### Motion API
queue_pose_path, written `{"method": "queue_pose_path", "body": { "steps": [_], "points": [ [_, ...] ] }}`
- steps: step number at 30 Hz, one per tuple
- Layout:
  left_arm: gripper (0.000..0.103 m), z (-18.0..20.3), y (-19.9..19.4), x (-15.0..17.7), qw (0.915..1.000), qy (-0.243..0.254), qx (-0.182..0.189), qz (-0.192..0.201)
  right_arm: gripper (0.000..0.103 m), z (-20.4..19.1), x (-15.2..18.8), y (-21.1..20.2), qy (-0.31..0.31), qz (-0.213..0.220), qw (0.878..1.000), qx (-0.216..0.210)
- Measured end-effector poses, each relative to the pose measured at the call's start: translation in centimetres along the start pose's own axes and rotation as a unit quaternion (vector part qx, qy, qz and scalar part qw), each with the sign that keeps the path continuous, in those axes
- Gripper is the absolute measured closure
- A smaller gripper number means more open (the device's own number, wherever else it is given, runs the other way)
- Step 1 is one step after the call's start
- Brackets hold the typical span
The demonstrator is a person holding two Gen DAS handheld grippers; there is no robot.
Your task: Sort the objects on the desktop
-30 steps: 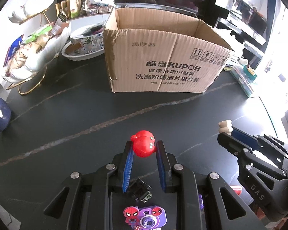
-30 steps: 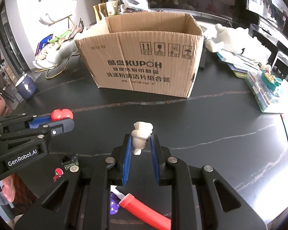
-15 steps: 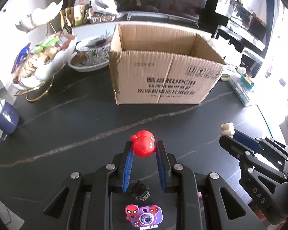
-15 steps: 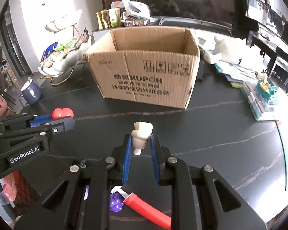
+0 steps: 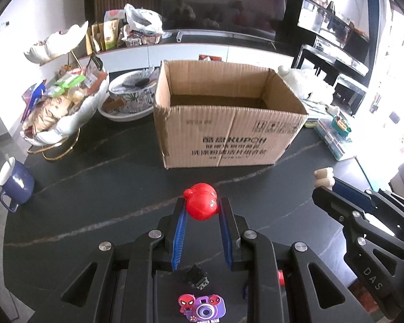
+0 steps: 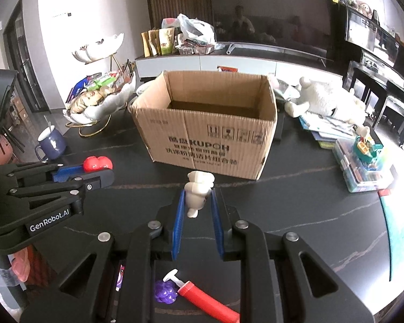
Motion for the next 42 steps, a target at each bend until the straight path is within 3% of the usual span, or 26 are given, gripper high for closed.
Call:
{"method": "queue_pose_path", "body": {
  "steps": [20,30,42],
  "points": [
    [0.081,0.6,-1.5,-4.4,0.9993,0.021,-0.009,0.029,0.085,0.3,-4.4,-1.3,-0.012,0.026,1.000,0.011],
    [0.081,0.2,-0.8,-5.9,0.9995,0.016,0.003,0.028,0.085,1.0,-6.0,-0.5,-0.001,0.019,1.000,0.004],
    [0.081,-0.2,0.2,-8.8,0.9990,0.028,-0.007,0.035,0.085,1.6,-8.3,1.3,0.003,0.015,1.000,0.007]
  ]
}}
Point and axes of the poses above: each gripper's, at about its wrist camera, not at the fingertips, and y roughly the way its jaws point, z to its right, x to its underside, the point moved 2 cm from there along y, roughly the way its jaws point, and after that the axes turned 1 degree about z, right-handed, at the moved point
